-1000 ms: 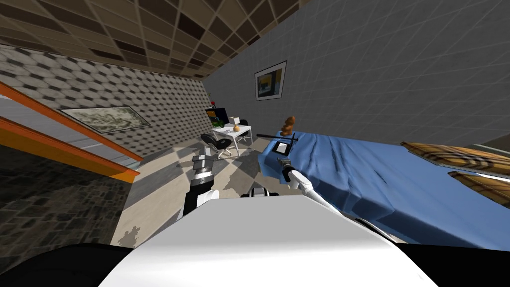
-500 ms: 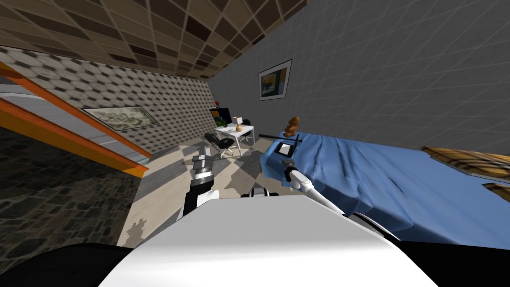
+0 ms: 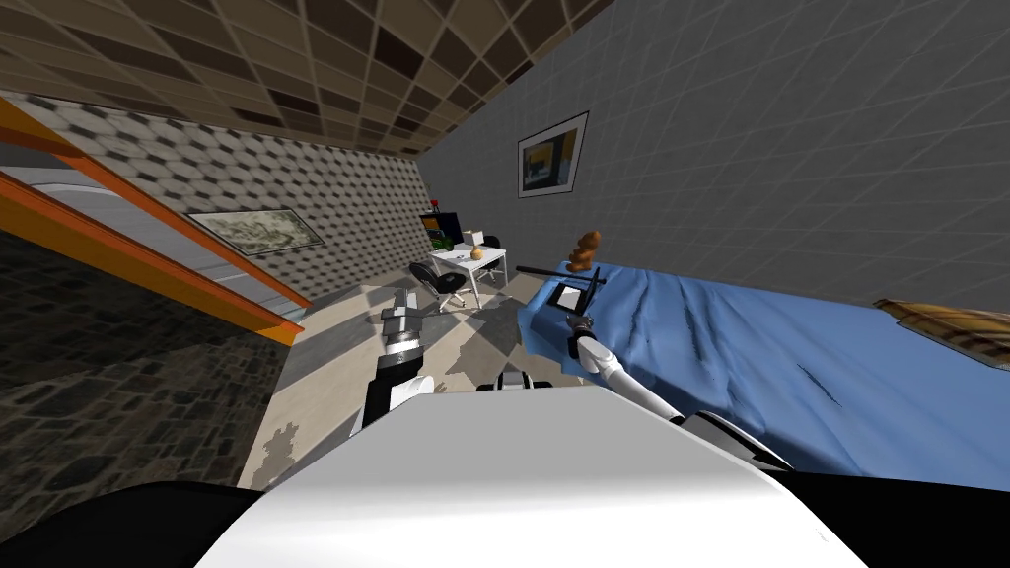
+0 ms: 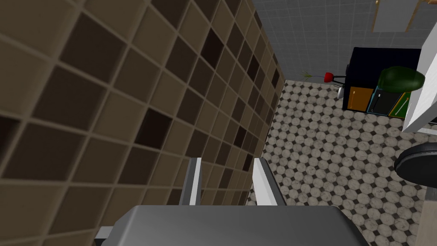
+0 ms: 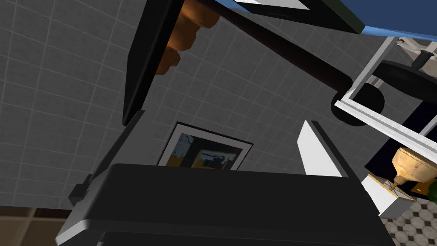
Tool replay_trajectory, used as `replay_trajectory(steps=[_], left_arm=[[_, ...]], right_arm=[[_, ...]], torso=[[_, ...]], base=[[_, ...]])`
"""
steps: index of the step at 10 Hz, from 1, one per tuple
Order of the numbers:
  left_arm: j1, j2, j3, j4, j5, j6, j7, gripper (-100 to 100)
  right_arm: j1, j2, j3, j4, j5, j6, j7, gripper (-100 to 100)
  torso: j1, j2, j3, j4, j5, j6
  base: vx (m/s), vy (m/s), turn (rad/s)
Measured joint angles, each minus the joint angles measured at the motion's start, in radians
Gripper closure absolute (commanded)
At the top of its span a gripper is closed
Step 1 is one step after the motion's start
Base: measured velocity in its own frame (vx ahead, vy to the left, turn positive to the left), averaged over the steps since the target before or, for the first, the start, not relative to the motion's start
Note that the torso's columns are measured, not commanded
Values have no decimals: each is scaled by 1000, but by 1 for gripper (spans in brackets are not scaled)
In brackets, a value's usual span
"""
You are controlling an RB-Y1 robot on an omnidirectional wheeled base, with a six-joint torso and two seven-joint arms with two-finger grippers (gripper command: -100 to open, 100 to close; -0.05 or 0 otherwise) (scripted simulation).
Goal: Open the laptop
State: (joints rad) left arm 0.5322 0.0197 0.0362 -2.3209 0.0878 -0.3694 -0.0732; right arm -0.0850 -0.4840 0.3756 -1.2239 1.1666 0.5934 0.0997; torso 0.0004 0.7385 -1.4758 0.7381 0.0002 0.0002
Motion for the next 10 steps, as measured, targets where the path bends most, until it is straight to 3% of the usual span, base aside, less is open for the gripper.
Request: replay_trajectory(steps=[2,3,6,7,8,10], left_arm=[[0,0,0,0,0,0,0,0],[0,0,0,0,0,0,0,0],[0,0,0,0,0,0,0,0],[0,0,0,0,0,0,0,0],[0,0,0,0,0,0,0,0],[0,0,0,0,0,0,0,0]], right_arm=[[-30,-7,8,79,47,51,6,-100],[-25,-15,8,83,53,73,17,-100],[-58,-31,15,176,108,140,21,-100],[-67,-34,16,197,119,162,32,-100],[-60,-48,11,190,119,190,64,-100],[-75,-51,17,230,143,210,55,-100]], torso=[[0,-2,-1,0,0,0],[-1,-1,-1,0,0,0],[0,0,0,0,0,0],[0,1,0,0,0,0],[0,0,0,0,0,0],[0,1,1,0,0,0]], base=[[68,3,82],[60,-3,52],[65,-5,65],[66,3,85],[48,3,24],[15,1,16]])
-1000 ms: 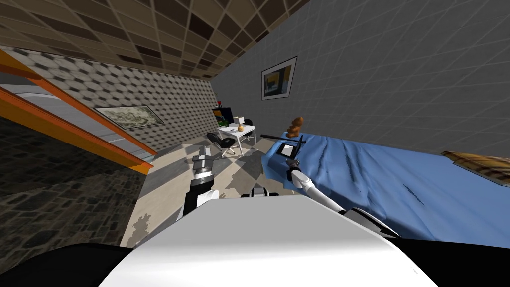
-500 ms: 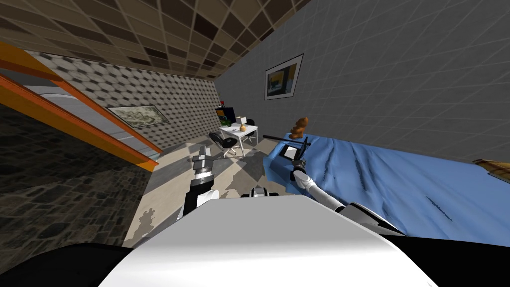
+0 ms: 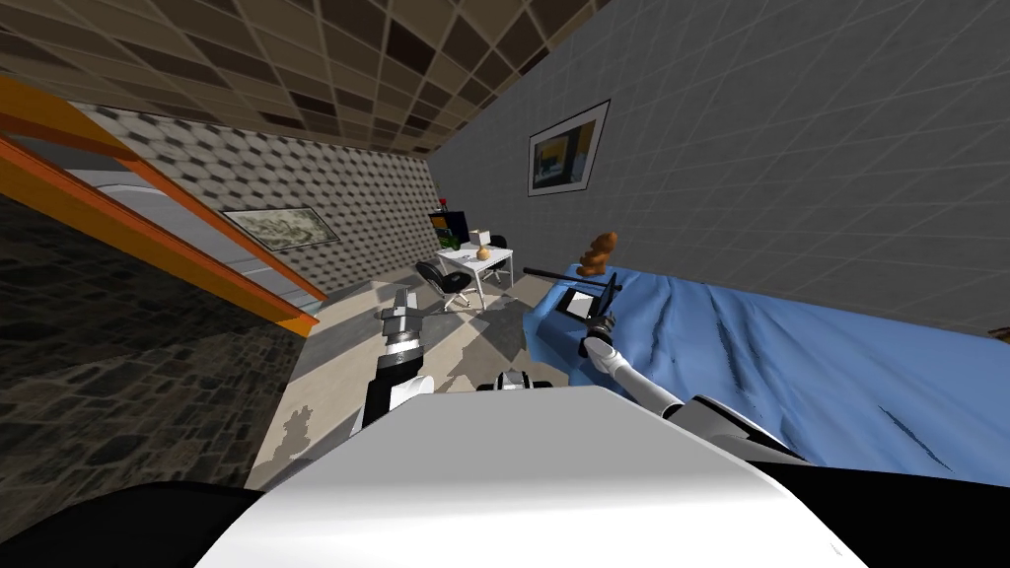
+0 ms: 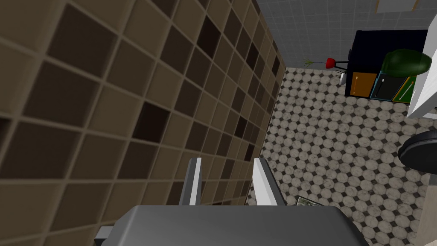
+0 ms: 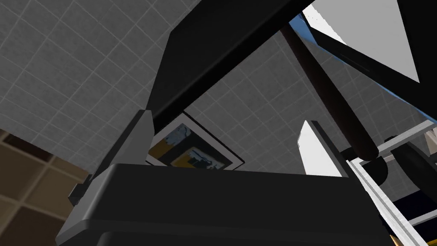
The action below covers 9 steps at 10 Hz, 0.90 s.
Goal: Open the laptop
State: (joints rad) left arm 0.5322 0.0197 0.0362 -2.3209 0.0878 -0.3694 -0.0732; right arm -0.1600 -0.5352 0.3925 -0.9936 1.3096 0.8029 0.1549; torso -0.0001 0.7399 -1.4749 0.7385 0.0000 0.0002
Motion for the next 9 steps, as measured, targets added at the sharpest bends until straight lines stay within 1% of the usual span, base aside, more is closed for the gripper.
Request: replay_trajectory(steps=[2,3,4,5,6,7,8,9], left_arm=[[0,0,0,0,0,0,0,0],[0,0,0,0,0,0,0,0],[0,0,0,0,0,0,0,0],[0,0,0,0,0,0,0,0],[0,0,0,0,0,0,0,0],[0,0,0,0,0,0,0,0],[0,0,0,0,0,0,0,0],[0,0,0,0,0,0,0,0]], right_arm=[[-27,-12,6,65,31,26,-10,-100],[-30,-23,3,71,37,46,8,-100],[-34,-31,5,87,51,65,15,-100],[-44,-35,12,121,71,81,3,-100],[-45,-36,13,126,73,84,-2,-100],[-64,-18,21,134,78,85,7,-100],[-72,-6,24,131,78,88,20,-100],[-73,3,26,118,76,93,38,-100]], torso=[[0,-3,-1,-1,0,0],[0,-3,-2,-1,0,0],[0,-3,-2,-1,0,0],[0,-2,-1,-1,0,0],[0,0,0,0,0,0],[-3,0,0,0,-1,0],[-3,-2,-1,0,-1,0],[-1,-2,-1,-1,0,0]], base=[[45,-3,79],[57,-6,42],[51,-3,33],[23,-2,6],[15,-68,-150],[29,-85,-92],[27,-72,-66],[30,-90,-160]])
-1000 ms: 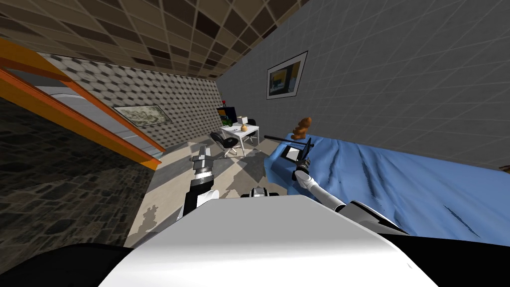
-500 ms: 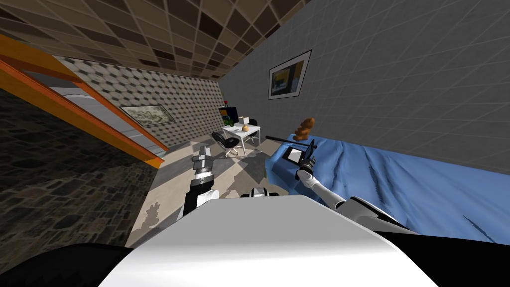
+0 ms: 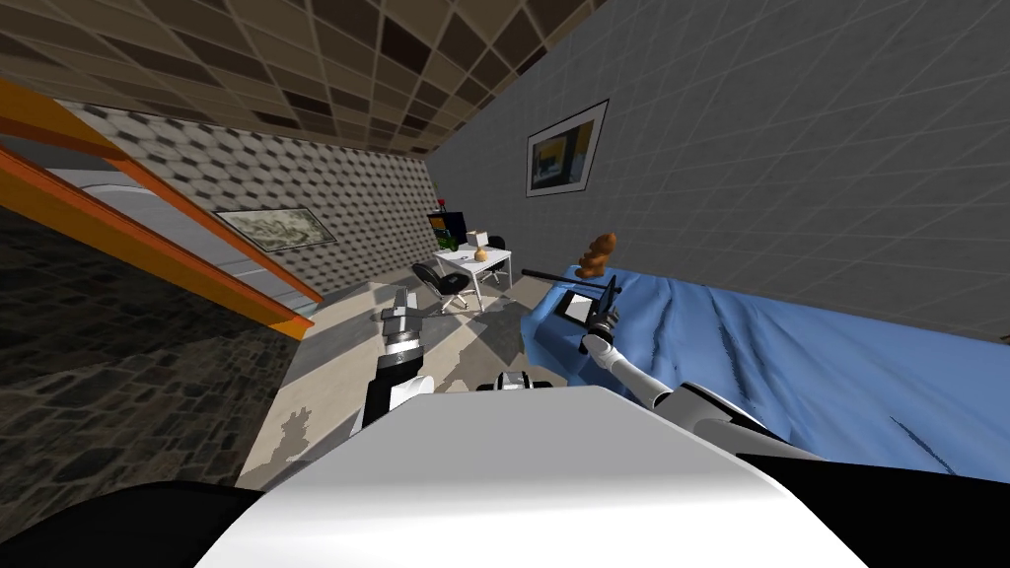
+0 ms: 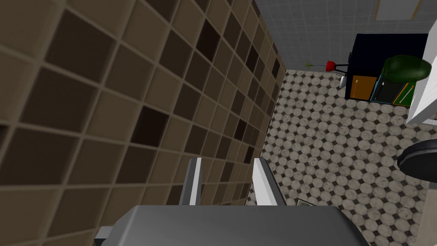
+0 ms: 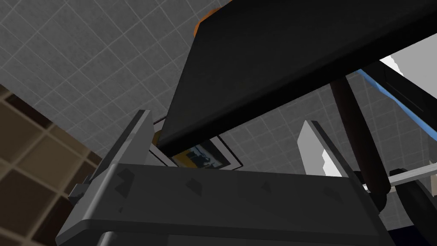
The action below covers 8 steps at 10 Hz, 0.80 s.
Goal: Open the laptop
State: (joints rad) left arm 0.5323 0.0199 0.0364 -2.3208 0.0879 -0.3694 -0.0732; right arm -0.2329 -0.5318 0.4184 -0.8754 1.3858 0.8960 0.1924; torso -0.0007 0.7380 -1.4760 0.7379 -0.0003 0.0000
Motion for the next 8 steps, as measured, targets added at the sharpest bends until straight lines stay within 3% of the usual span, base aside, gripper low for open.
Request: replay_trajectory(steps=[2,4,5,7,8], left_arm=[[0,0,0,0,0,0,0,0],[0,0,0,0,0,0,0,0],[0,0,0,0,0,0,0,0],[0,0,0,0,0,0,0,0],[0,0,0,0,0,0,0,0]], right_arm=[[-26,28,10,1,2,4,29,-100],[-28,52,15,-31,-1,15,70,-100],[-29,53,15,-33,-2,17,75,100],[-8,19,-2,-41,-12,7,48,100],[-14,18,3,-16,-3,6,30,100]], torso=[[1,0,0,0,0,0],[2,0,0,0,1,0],[3,1,0,0,1,0],[9,2,0,-1,4,0],[4,0,-1,-2,2,1]], base=[[18,-87,-82],[21,-52,-45],[-23,57,160],[-33,100,91],[-24,77,126]])
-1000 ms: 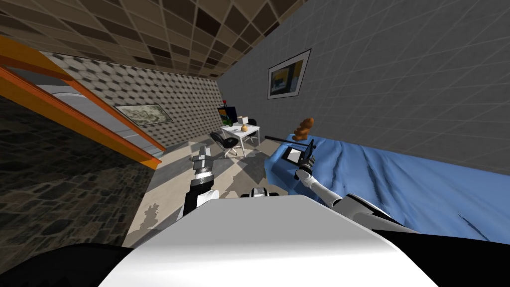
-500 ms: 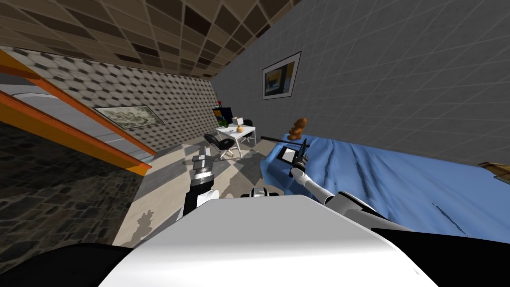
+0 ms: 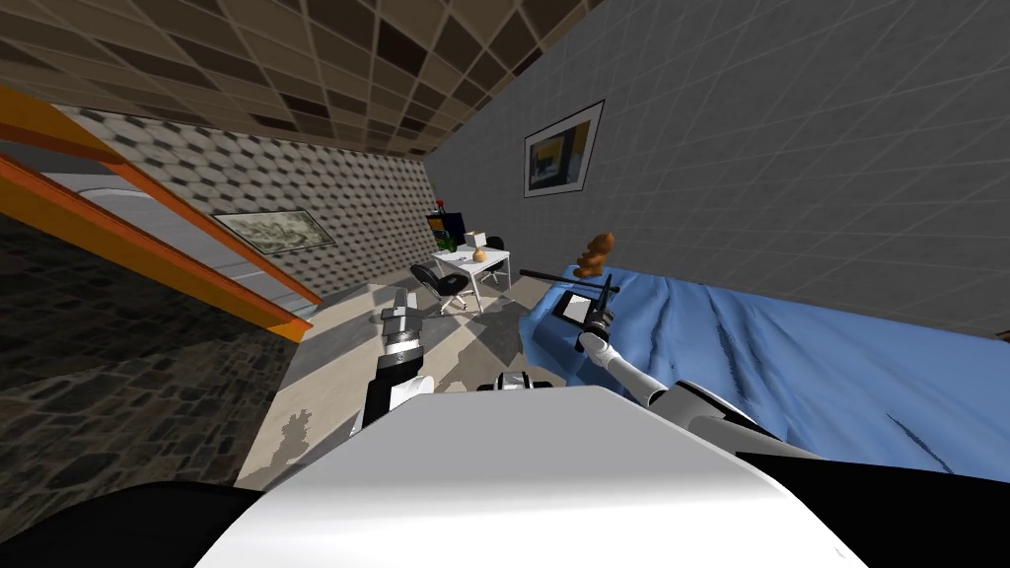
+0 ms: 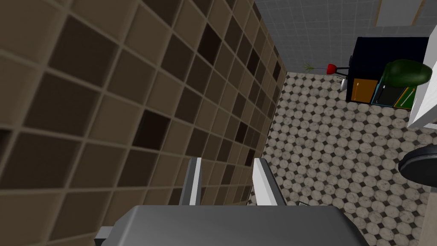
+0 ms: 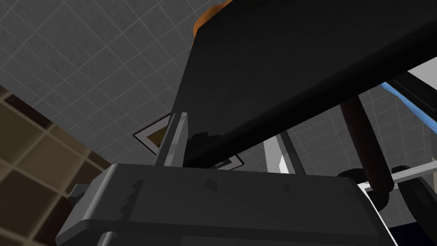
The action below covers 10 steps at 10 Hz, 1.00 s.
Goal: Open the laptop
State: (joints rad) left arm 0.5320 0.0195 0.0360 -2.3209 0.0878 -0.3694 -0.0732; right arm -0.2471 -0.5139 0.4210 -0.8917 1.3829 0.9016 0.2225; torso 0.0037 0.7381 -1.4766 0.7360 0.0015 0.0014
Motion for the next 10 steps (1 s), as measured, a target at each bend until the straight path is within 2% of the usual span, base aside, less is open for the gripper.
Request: replay_trajectory(steps=[3,4,6,7,8,9,10], left_arm=[[0,0,0,0,0,0,0,0],[0,0,0,0,0,0,0,0],[0,0,0,0,0,0,0,0],[0,0,0,0,0,0,0,0],[0,0,0,0,0,0,0,0],[0,0,0,0,0,0,0,0],[0,0,0,0,0,0,0,0]], right_arm=[[30,-51,-12,26,3,-16,-64,100],[32,-52,-12,27,4,-16,-71,100],[19,-54,-38,99,-19,1,-62,100],[34,-58,-46,76,-30,7,-46,100],[62,-69,-78,48,-67,23,2,100],[66,-74,-91,65,-80,34,21,100],[58,-71,-89,91,-76,38,14,100]], torso=[[-5,1,1,0,-2,2],[-7,1,1,2,-2,0],[-10,2,2,2,-3,-1],[-6,-2,0,1,-1,1],[-6,0,0,2,-1,1],[-4,-1,0,2,-1,-2],[-2,-3,-1,1,0,-1]], base=[[-17,92,91],[-83,-55,368],[-69,-72,324],[-83,-82,386],[-82,-81,418],[-43,-51,191],[-85,-59,369]])
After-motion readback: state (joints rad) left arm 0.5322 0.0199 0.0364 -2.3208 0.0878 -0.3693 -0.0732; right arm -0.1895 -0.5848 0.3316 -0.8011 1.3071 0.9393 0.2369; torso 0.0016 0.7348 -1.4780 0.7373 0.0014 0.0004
